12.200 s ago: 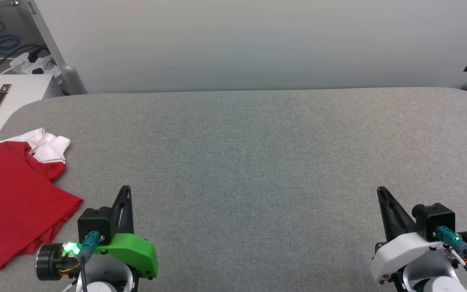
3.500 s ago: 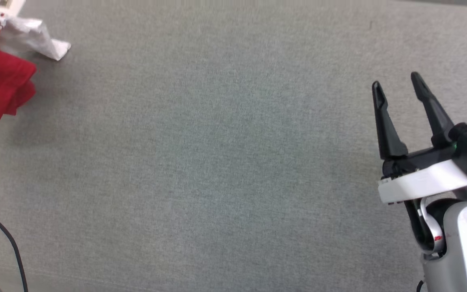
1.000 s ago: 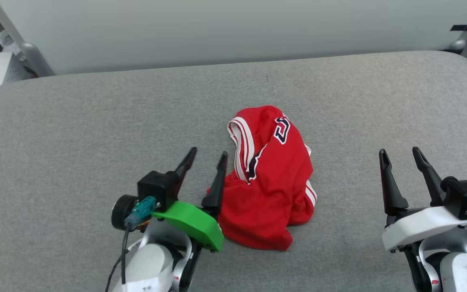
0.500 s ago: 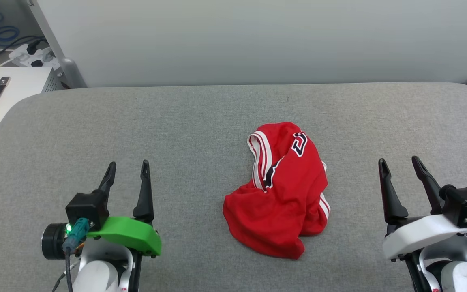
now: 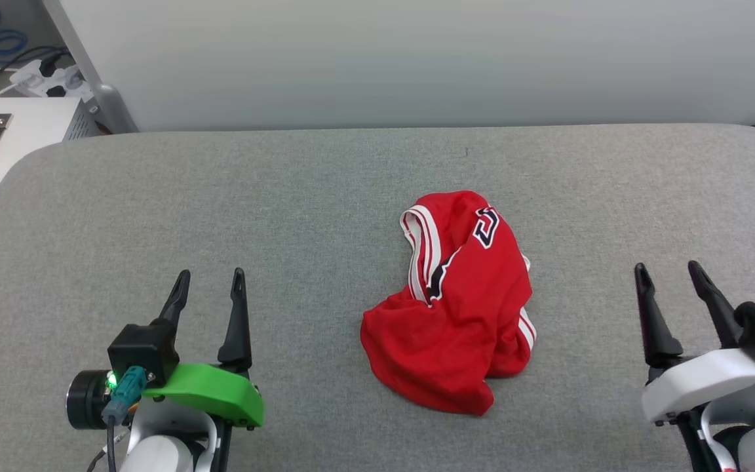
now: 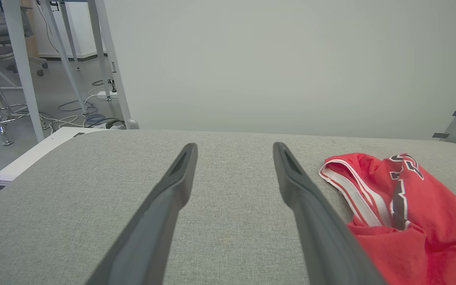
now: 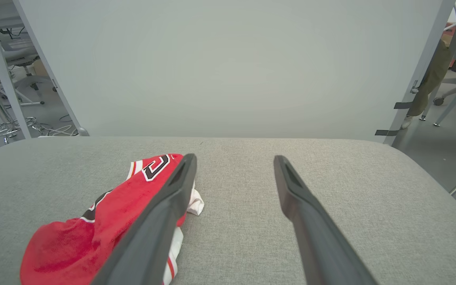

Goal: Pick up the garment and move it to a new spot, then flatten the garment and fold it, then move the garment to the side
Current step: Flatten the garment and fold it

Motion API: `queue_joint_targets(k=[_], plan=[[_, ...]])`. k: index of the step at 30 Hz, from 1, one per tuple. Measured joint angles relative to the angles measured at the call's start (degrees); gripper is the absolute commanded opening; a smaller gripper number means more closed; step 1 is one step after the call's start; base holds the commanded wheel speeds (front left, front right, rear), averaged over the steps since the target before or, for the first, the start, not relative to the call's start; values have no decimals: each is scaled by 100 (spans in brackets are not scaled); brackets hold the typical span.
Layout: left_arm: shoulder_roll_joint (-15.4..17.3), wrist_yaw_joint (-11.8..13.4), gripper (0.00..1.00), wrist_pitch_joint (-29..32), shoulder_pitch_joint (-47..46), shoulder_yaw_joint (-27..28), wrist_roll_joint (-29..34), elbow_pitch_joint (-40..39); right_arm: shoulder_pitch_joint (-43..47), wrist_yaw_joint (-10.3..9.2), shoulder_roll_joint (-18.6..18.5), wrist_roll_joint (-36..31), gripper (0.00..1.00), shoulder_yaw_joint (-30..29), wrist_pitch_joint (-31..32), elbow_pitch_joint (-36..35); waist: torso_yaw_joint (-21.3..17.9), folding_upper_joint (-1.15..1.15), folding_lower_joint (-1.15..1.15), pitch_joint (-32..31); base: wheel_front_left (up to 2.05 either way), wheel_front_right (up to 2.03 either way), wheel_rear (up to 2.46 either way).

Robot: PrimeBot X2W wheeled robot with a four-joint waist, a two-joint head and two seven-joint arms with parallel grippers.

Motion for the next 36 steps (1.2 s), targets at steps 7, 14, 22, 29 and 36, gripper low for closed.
queue_joint_targets(k=[7, 14, 22, 29, 36], plan=[[-107, 15, 100, -53, -154, -112, 0, -36, -487, -1, -421, 478, 100, -597, 465, 567, 96, 0, 0, 285, 0, 0, 0], [-207, 23, 100, -205, -422, -189, 0, 3, -1382, -1, -1028, 1003, 100, -414, 1191, 1235, 262, 0, 0, 669, 0, 0, 0], [-370, -3, 100, -382, -817, -318, 2, 136, -2501, -1, -1657, 1735, 100, 958, 2159, 1836, 555, 0, 0, 1090, 0, 0, 0], [-510, -9, 100, -522, -954, -393, 2, 238, -3291, -1, -2006, 2260, 100, 2294, 2588, 2381, 832, 0, 1, 1417, 0, 0, 0], [-576, -10, 100, -617, -1083, -438, 2, 372, -3686, -4, -2312, 2839, 100, 3336, 3206, 2954, 1061, 0, 1, 1731, 0, 0, 0]])
